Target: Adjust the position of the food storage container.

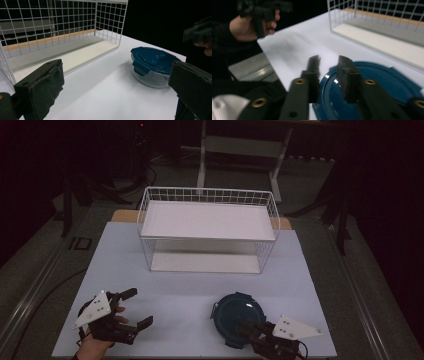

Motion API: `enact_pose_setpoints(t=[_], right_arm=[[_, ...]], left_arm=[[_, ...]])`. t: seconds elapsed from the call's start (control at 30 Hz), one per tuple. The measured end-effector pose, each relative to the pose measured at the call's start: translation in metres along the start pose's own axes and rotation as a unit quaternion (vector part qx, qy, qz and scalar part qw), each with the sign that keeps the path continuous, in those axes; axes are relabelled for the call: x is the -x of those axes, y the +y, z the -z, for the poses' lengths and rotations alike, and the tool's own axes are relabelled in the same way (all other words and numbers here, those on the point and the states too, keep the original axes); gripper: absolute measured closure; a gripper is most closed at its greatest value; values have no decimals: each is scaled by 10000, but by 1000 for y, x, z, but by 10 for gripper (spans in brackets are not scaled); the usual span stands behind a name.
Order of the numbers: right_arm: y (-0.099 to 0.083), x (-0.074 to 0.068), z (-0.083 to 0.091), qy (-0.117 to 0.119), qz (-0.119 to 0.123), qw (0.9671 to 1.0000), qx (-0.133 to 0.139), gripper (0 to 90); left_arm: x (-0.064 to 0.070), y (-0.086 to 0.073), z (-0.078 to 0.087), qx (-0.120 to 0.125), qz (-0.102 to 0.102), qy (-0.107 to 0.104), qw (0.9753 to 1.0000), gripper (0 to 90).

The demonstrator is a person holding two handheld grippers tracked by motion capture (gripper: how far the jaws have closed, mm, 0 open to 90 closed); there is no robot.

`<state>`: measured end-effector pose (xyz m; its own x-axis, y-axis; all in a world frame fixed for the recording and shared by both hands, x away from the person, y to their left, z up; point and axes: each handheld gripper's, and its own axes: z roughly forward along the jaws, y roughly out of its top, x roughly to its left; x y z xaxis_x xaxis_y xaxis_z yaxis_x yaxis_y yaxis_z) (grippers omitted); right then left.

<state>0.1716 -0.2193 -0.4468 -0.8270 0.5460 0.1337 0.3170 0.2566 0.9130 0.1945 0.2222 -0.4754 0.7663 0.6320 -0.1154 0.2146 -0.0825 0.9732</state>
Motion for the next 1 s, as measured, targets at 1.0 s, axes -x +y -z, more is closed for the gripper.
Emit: enact_pose_setpoints(t=[1.0], right_arm=[[-46, -10, -20, 421, -74, 9909, -1275, 900]], left_arm=[[-1, 0, 0, -32, -25, -6, 10000, 5]])
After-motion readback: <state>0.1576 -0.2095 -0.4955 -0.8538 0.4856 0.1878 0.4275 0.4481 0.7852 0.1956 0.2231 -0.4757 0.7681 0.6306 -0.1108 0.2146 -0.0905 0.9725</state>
